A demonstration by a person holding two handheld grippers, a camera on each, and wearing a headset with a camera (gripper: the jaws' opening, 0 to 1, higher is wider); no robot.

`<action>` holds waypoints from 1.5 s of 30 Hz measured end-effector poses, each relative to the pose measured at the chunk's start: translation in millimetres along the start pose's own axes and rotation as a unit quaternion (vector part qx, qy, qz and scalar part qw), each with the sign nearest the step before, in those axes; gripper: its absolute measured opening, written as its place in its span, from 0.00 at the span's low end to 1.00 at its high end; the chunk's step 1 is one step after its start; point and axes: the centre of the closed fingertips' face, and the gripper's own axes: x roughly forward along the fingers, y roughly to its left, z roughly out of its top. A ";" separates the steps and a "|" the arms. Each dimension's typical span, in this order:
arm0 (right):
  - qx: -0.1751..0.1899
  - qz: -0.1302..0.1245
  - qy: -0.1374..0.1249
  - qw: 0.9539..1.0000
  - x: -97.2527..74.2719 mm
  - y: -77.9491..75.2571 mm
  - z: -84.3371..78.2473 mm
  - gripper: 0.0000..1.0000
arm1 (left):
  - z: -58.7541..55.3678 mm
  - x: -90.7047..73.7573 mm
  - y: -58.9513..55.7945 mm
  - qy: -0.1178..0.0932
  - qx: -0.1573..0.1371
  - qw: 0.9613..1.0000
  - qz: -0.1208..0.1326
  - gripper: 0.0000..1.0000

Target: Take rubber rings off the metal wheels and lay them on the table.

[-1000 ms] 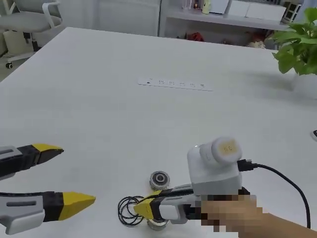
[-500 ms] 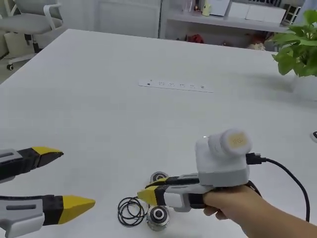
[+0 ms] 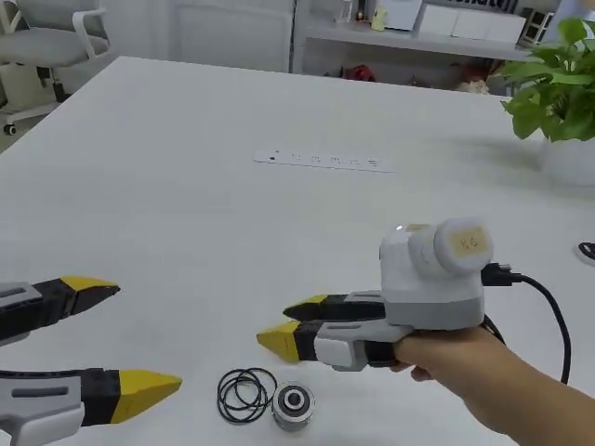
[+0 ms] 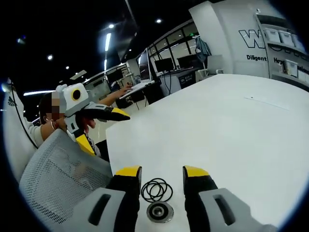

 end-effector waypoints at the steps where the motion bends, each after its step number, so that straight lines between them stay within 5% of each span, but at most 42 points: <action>1: -0.004 0.002 -0.004 1.000 -1.1 0.9 2.5 0.34 | -0.2 -0.3 0.2 0.000 0.000 1.000 0.000 0.73; 16: -0.040 0.003 -0.050 0.998 -42.9 -2.4 33.8 0.66 | -0.3 -9.2 5.7 0.000 -0.004 1.000 0.008 0.77; 23: -0.050 -0.009 -0.059 0.997 -72.1 -9.3 32.0 0.82 | 5.3 -13.2 7.8 -0.012 -0.007 1.000 0.011 0.83; 32: -0.033 -0.037 -0.036 0.998 -114.2 -21.1 -4.9 0.87 | -0.6 -18.2 8.0 -0.005 -0.014 1.000 0.012 0.89; 45: 0.021 -0.076 0.001 0.997 -133.8 -30.8 -71.0 0.86 | -28.6 -20.9 13.6 0.023 -0.041 0.999 0.017 0.93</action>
